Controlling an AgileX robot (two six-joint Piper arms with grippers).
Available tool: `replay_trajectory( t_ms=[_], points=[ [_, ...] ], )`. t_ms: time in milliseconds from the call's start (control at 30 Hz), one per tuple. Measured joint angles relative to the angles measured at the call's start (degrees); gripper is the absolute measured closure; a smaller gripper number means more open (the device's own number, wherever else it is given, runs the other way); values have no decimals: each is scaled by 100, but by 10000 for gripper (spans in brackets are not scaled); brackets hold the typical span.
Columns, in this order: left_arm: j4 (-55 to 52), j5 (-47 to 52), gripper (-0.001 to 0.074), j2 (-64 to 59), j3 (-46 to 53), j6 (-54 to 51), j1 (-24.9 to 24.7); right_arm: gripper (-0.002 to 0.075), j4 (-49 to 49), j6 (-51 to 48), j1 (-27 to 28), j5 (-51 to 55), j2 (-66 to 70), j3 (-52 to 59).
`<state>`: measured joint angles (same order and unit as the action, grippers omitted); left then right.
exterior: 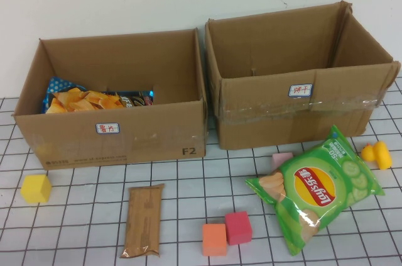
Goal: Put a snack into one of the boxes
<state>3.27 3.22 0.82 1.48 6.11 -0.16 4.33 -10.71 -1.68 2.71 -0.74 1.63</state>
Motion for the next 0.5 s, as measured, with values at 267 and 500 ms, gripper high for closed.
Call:
replay_trajectory(
  t_ms=[267,500],
  points=[
    [-186,-1954,736,0,0,0,0,727,45,0,0,-2900,0,0],
    [-224,-2642,736,0,0,13,0,727,1,10,0,-3966,-11,0]
  ],
)
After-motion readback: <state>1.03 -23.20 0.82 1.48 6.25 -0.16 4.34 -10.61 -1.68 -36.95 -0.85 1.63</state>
